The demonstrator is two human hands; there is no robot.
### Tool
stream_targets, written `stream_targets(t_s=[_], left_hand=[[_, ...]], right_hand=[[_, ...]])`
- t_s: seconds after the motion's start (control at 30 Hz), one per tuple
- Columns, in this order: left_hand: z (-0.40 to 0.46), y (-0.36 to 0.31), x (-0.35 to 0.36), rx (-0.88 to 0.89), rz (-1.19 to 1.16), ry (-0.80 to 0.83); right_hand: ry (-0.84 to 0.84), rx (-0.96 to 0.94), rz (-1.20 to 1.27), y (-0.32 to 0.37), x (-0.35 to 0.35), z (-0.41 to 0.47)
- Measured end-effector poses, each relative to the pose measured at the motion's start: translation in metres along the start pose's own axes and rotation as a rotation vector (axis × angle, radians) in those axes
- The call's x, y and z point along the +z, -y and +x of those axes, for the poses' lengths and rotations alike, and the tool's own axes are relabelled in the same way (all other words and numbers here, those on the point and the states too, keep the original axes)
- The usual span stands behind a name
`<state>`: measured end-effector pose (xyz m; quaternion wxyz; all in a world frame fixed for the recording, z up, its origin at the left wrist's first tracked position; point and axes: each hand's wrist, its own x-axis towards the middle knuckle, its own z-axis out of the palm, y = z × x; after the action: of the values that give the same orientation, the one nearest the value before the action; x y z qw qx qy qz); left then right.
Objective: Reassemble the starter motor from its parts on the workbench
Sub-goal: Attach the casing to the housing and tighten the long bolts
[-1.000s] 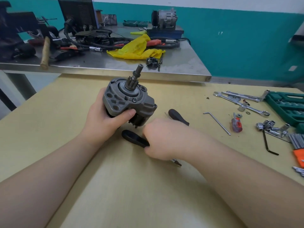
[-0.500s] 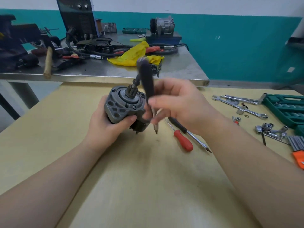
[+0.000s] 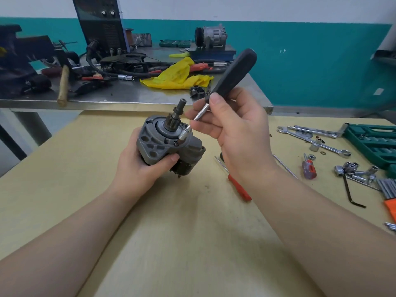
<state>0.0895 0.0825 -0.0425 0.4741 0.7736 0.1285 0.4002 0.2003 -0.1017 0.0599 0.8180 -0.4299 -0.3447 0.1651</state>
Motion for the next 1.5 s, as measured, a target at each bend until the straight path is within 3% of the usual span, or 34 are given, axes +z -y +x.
stream_targets(t_s=[0.63,0.9,1.07,1.23,1.37,1.5], left_hand=[[-0.001,-0.002,0.001,-0.018,-0.027,0.008],[0.0,-0.002,0.0,-0.011,-0.02,0.014],[0.0,-0.002,-0.001,-0.022,-0.016,0.018],[-0.001,-0.003,-0.002,-0.035,0.007,0.021],[-0.002,-0.002,-0.005,-0.054,-0.002,0.054],[-0.001,-0.002,-0.005,-0.057,0.014,0.069]], right_hand=[[-0.038,-0.044,-0.055,-0.006,0.006,0.001],[-0.18,-0.138,-0.281,-0.003,0.009,0.003],[-0.158,-0.255,-0.464,-0.003,0.006,0.008],[-0.092,-0.325,-0.396,0.005,0.007,0.014],[-0.114,-0.254,-0.283,0.018,0.004,0.02],[-0.166,-0.272,-0.356,0.023,0.004,0.021]])
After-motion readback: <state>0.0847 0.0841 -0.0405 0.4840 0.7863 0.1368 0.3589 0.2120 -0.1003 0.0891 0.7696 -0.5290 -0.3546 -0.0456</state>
